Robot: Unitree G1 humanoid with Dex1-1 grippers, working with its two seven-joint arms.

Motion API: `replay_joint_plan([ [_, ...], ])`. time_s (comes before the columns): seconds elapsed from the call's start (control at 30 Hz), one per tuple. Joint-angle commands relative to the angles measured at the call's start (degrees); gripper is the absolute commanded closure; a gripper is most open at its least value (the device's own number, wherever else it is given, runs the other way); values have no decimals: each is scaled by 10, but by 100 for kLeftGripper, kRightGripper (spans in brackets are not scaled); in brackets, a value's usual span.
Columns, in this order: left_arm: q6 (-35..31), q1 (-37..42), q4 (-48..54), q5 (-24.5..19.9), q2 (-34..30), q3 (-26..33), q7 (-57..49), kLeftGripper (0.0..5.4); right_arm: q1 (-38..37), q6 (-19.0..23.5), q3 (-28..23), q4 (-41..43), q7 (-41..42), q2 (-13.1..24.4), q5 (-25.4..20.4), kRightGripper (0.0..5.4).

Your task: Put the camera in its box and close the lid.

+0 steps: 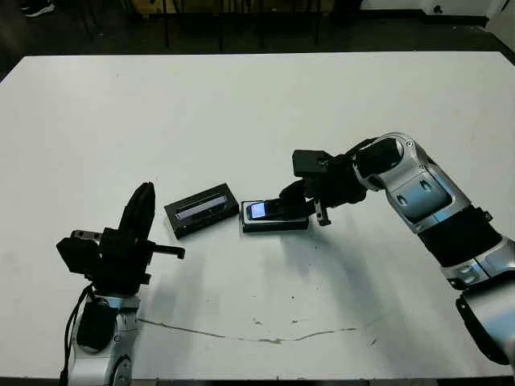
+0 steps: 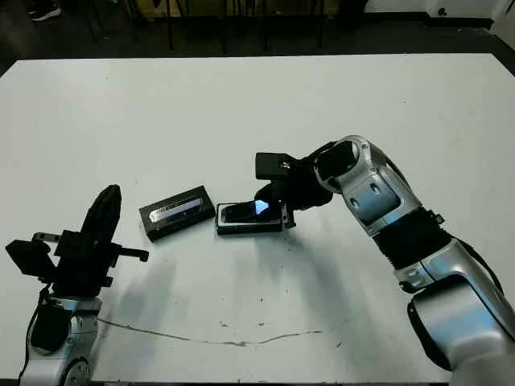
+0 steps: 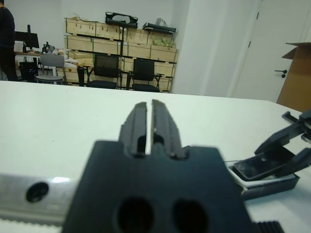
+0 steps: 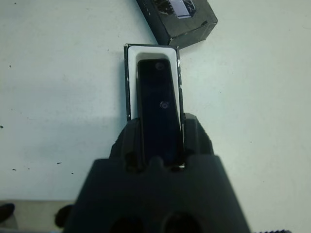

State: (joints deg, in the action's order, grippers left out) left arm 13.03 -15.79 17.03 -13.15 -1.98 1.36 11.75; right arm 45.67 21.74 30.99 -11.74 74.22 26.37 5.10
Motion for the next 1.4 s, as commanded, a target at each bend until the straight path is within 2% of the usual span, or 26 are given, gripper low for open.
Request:
replay_joint_plan([
  [0.03,4,-17,-11,9,-3,2,0,540,0,15,14,9,4,-6,7,466],
  [0.1,5,-17,-11,8,-1,2,-2,540,0,14,20,12,6,-9,8,466],
  [0.23,-1,-19,-5,4,0,1,-4,540,3,-20,38,6,10,-17,19,466],
  [0.37,0,-19,-6,-2,3,0,-3,540,7,-35,53,-7,16,-26,31,466],
  [0.77,0,-21,-5,-17,5,-1,-1,540,6,-35,62,-24,27,-30,39,466],
  [0.8,3,-21,-7,-16,5,-1,0,540,10,-31,60,-29,35,-30,35,448],
  [0.93,9,-20,-11,-11,4,-1,-1,540,29,-80,43,-55,65,-22,17,379],
  [1.13,2,-23,-4,-13,4,-2,-3,540,50,-123,12,-78,66,-10,11,281],
  [1.27,8,-22,-7,-8,4,-3,-3,540,55,-100,-35,-109,62,-12,-21,210],
  [1.4,1,-23,-5,-9,3,-2,-5,540,57,-123,-63,-122,50,-6,-28,141],
])
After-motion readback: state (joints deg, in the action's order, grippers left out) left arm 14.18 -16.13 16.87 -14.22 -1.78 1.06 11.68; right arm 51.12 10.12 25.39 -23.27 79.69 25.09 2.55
